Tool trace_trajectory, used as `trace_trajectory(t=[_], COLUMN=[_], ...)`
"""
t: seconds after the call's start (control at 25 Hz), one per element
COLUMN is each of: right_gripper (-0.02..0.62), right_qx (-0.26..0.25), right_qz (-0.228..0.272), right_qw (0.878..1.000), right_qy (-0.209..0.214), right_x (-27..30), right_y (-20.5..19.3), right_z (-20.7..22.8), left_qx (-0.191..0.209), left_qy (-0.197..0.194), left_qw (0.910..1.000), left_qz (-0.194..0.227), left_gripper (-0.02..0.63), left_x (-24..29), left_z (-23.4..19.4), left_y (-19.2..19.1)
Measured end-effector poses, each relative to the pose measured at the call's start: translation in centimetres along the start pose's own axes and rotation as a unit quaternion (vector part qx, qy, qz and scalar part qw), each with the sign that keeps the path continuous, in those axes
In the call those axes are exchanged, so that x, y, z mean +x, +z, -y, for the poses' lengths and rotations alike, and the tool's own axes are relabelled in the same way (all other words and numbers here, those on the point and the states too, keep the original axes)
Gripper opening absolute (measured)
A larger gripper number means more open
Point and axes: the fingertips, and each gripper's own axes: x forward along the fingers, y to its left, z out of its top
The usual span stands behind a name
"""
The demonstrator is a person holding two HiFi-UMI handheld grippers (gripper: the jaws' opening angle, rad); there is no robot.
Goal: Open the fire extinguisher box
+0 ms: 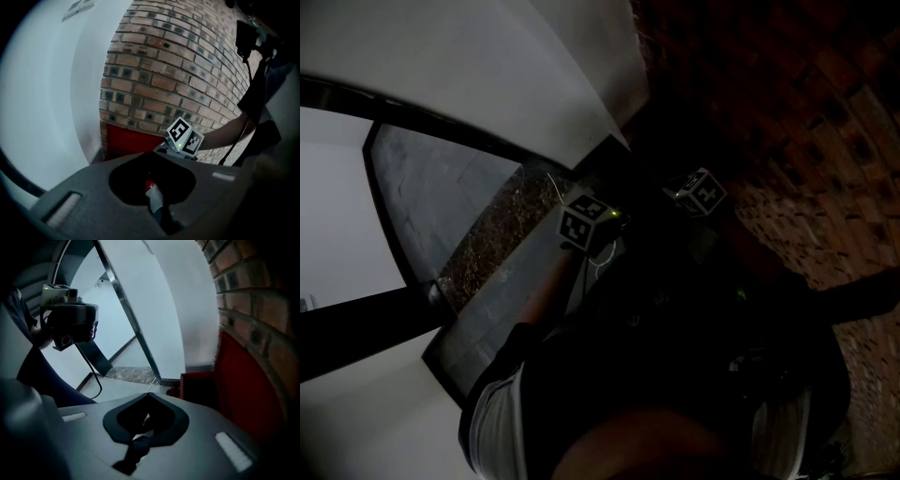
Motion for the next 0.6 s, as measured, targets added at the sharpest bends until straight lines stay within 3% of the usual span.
trace_trajectory(t=[0.32, 0.6], right_gripper=[0.0, 0.0], right_qx=[-0.01, -0.065], right_qz=[0.028, 0.006], right_qw=[0.998, 0.995], right_qy=[0.063, 0.069], right_x=[3.9, 8.5], right_y=[5.7, 10.0], right_z=[-3.6, -7.4], left_qx=[-0.044, -0.081], left_qy=[0.056, 0.094], left_qw=[0.997, 0.9896], left_qz=[0.029, 0.072], left_gripper=[-0.002, -0.002], left_x=[-4.5, -11.3], left_z=[-2.9, -6.9], left_y=[-2.4, -5.7])
